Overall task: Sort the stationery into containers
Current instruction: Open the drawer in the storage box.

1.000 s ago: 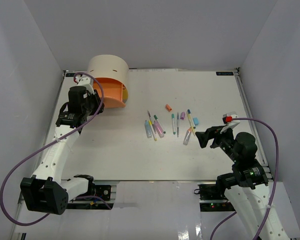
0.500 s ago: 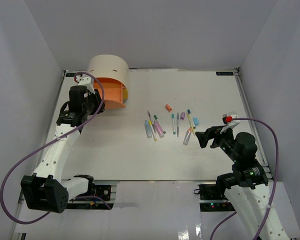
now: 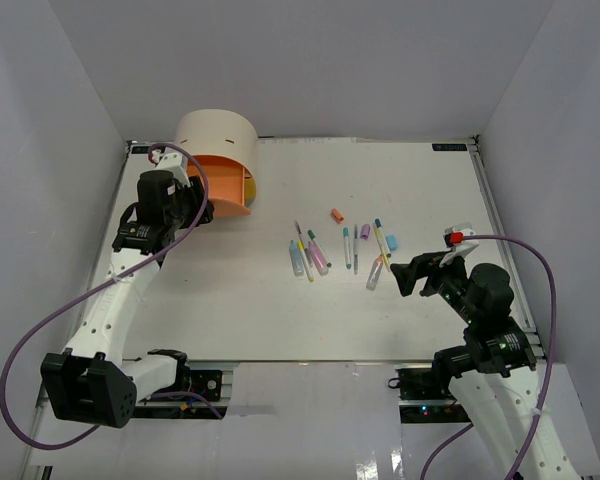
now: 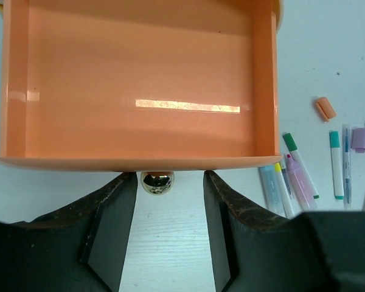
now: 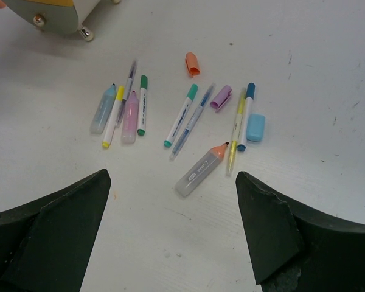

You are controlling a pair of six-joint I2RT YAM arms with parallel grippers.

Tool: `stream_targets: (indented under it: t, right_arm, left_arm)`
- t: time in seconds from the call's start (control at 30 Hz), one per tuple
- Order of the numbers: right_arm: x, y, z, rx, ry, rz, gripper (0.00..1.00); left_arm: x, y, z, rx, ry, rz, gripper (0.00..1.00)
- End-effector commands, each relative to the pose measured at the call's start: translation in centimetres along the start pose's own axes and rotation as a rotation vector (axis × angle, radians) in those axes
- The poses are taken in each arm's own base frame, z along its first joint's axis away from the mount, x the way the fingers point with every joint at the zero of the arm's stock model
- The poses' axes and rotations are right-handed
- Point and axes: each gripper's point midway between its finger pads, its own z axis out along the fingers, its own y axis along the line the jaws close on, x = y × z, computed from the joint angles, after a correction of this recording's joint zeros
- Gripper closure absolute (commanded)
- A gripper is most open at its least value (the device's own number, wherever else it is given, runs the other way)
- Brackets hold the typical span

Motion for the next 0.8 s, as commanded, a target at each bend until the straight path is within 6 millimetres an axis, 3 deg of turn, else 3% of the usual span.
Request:
stream_targets:
  t: [0.0, 0.27, 0.67, 0.77]
  right_arm:
    - [-0.5, 0.4, 0.1, -0.023, -0.012, -0.015, 0.1]
    - [-0.5, 0.4, 0.1, -0.025, -0.011, -0.015, 0.1]
    - [-0.5, 0.6, 0.0, -0.032, -0.017, -0.017, 0.1]
    - [-0.4, 0.6, 0.1, -0.033, -0.014, -0.017, 0.1]
  left_arm:
    - [-2.4, -0.6, -1.5, 0.021, -0.09, 0.006, 0.41]
    - [-2.6, -0.6, -0.4, 0.015, -0.077, 0.005, 0.41]
    - [-5.7, -0.7, -1.0, -0.001, -0.168, -0.003, 0.41]
    - [-5.4, -0.8, -0.8, 0.007, -0.162, -0.005, 0.41]
